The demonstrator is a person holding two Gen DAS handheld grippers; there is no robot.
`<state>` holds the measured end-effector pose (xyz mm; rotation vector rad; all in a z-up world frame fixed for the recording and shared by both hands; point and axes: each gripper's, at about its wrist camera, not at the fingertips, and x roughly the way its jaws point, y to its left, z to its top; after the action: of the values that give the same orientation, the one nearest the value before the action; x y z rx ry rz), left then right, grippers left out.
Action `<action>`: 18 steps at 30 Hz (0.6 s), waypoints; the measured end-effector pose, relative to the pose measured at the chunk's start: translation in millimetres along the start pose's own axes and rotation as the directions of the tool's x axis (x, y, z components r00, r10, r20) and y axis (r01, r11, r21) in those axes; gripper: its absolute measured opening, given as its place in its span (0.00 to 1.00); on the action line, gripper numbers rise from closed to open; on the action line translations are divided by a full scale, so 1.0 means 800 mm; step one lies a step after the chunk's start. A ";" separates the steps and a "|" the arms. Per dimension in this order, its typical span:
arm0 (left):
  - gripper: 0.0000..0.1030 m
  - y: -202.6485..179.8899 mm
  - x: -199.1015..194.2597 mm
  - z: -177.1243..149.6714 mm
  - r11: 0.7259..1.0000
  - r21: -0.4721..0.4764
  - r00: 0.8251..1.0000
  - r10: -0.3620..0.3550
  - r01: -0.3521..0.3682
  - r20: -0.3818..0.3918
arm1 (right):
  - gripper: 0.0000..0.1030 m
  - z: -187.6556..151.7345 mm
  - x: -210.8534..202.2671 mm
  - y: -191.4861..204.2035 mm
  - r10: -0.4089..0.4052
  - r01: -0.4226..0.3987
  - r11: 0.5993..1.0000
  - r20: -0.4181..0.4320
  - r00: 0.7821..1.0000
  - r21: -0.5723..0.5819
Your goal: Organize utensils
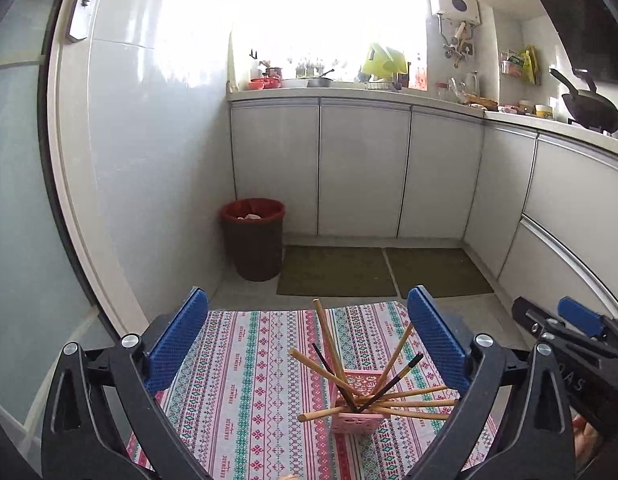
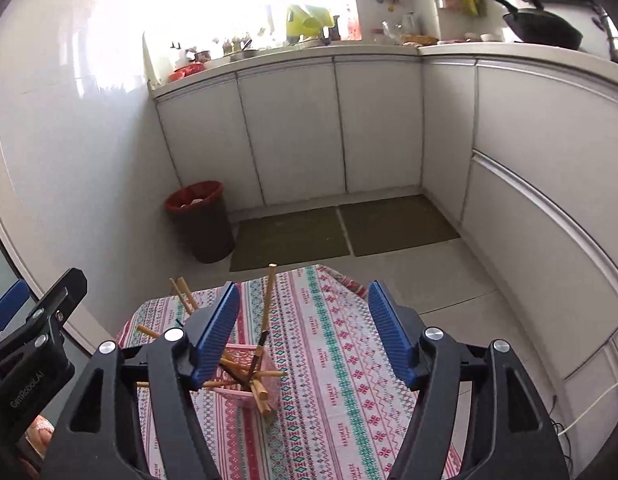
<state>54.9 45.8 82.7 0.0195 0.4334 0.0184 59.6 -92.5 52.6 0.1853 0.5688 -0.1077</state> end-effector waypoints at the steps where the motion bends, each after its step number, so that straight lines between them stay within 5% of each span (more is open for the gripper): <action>1: 0.93 -0.002 -0.001 -0.001 1.000 0.005 1.000 0.002 -0.002 0.001 | 0.70 0.000 -0.002 -0.002 -0.005 0.005 1.000 0.003 1.000 0.002; 10: 0.93 -0.013 -0.013 -0.006 0.999 0.030 1.000 -0.013 0.013 0.001 | 0.93 -0.005 -0.018 -0.017 -0.068 0.066 0.997 0.047 0.997 0.038; 18: 0.93 -0.012 -0.025 -0.006 1.000 0.023 1.000 -0.009 0.009 0.024 | 0.93 -0.014 -0.021 -0.019 -0.082 0.081 0.996 0.018 0.997 0.038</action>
<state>34.6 35.7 86.3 0.0401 0.4099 0.0046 37.1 -104.3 50.2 0.1970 0.5556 -0.1988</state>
